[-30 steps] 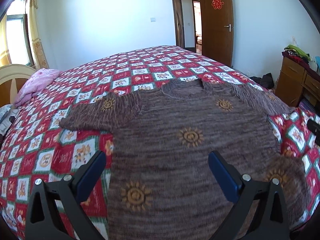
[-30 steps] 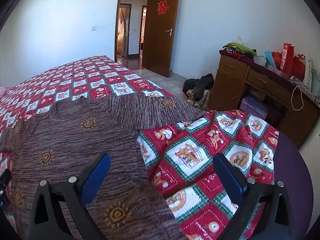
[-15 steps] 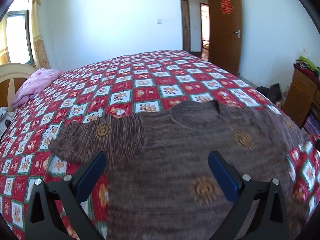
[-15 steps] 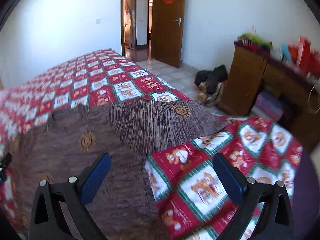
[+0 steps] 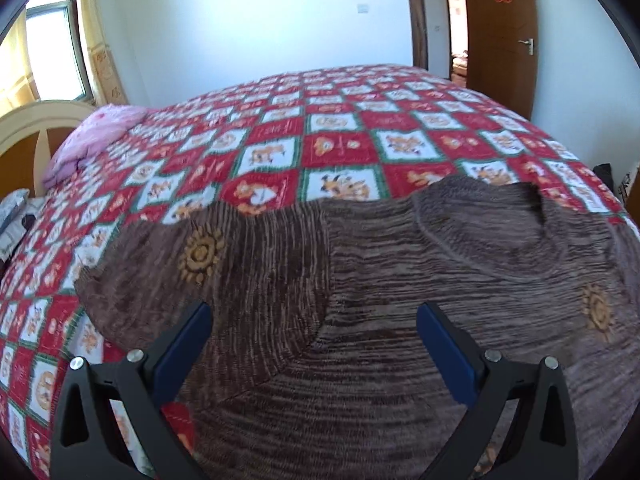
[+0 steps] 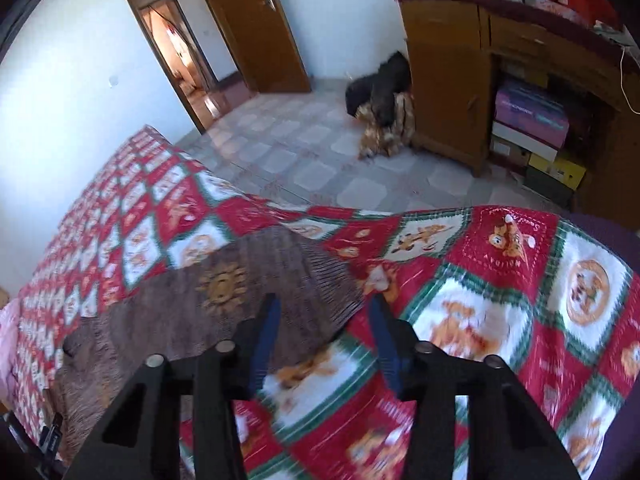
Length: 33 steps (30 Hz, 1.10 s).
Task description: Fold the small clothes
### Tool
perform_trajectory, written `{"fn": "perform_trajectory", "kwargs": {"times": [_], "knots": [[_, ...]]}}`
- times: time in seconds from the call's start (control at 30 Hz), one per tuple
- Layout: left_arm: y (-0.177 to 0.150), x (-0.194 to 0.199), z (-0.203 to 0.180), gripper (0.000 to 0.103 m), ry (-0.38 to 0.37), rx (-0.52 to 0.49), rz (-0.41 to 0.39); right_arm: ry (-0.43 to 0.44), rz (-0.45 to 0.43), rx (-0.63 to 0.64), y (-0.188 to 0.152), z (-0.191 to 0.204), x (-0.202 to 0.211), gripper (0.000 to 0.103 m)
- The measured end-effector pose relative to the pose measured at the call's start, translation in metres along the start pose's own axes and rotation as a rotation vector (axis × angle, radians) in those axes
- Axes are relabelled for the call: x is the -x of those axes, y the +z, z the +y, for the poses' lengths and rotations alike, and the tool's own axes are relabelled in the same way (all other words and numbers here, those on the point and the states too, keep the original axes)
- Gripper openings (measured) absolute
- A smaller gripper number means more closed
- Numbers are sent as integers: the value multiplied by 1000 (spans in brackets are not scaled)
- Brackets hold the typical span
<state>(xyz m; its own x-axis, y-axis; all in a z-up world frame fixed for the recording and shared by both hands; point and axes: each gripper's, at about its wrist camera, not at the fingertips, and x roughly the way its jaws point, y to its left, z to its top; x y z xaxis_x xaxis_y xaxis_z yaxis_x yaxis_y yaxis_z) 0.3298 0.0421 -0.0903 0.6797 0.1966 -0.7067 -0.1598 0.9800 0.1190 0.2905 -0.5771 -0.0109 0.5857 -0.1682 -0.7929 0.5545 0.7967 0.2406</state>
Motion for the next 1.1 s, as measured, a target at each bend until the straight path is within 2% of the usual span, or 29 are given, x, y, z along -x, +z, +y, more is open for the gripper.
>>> {"fn": "perform_trajectory", "kwargs": {"times": [0.17,0.23,0.4,0.47,0.5,0.53,0.6,0.9,1.1], "knots": [[-6,-15,-15,103,26,-55,55,-19,71,24,5,3,-41,47],[-6,-14,-17,103,34,-66,44,-18,113,34,3,6,-58,45],[-7,-16,-20,103,41,-79,46,-61,125,83,6,11,-79,45],[-7,-18,-20,103,40,-79,53,-39,127,79,7,9,-80,37],[-7,-19,-21,103,39,-79,57,-25,129,81,7,8,-79,22],[-7,-21,-20,103,38,-79,59,-15,130,87,8,8,-78,14],[-7,-22,-21,103,36,-78,61,-25,124,90,8,8,-74,11],[-7,-28,-14,103,-12,-39,84,28,7,86,11,28,-25,10],[-9,-31,-7,103,-62,6,104,153,-18,176,2,90,13,10]]}}
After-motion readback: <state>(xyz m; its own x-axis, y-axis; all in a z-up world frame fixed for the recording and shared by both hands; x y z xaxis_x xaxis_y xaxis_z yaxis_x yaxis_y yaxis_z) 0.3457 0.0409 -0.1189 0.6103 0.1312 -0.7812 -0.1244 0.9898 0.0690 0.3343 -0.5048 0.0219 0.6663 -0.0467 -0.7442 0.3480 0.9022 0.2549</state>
